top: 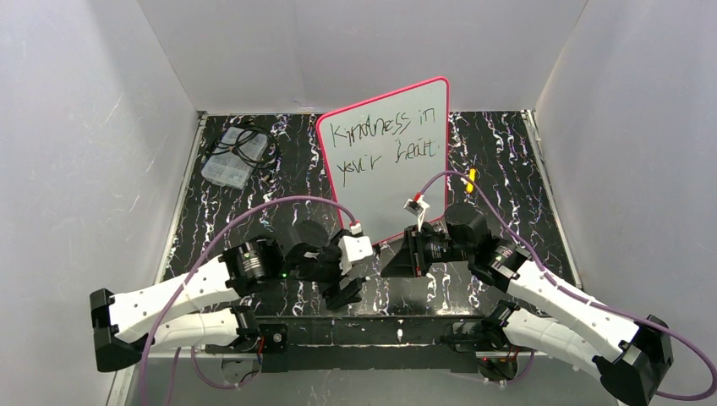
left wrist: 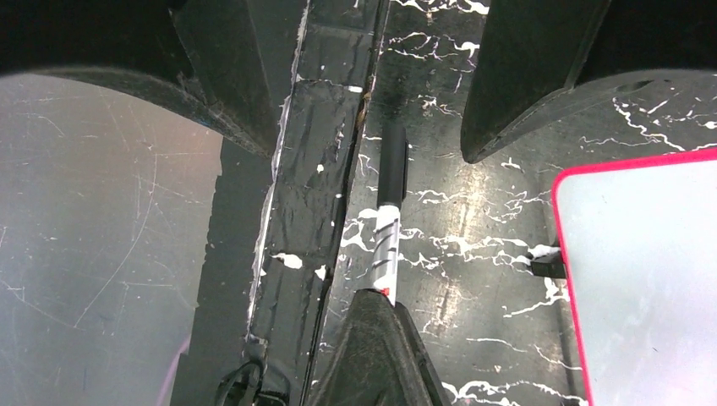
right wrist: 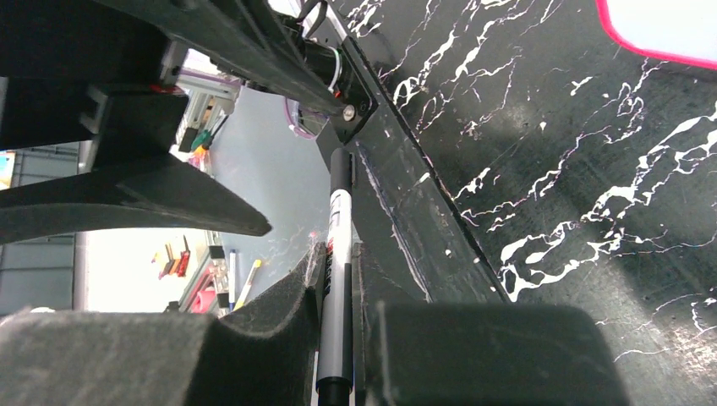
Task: Write a sentence on the whiteboard
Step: Close the whiteboard marker at the center of the board.
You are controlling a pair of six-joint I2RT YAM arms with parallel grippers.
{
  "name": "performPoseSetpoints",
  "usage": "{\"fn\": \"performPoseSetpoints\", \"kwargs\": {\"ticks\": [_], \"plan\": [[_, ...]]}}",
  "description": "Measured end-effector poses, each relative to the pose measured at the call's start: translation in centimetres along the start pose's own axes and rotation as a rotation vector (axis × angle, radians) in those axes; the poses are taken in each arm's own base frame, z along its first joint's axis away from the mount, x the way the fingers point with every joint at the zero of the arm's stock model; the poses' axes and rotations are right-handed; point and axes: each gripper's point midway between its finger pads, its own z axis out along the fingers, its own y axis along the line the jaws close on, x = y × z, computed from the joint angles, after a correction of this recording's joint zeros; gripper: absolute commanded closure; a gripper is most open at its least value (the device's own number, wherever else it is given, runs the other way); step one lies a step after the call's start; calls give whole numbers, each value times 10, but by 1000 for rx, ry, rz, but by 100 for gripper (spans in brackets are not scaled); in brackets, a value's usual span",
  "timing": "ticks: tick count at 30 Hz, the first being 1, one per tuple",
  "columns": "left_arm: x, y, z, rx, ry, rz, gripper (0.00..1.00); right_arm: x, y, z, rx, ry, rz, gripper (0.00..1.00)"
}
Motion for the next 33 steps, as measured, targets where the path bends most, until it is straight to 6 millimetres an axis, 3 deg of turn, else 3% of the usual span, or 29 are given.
{"fn": "performPoseSetpoints", "kwargs": {"ticks": [6,12,18,20,33], "plan": [[11,2,12,8,61,-5,24,1,5,-1,-22,13,2,99],[14,3,16,8,77,0,40,0,9,-2,-34,11,-2,99],[15,3,17,12,82,4,80,-2,14,-3,-51,15,-8,99],[15,2,17,20,81,5,100,-1,15,-3,-55,17,-9,99],[23,-1,24,31,73,-35,100,4,8,2,-44,57,21,99]]}}
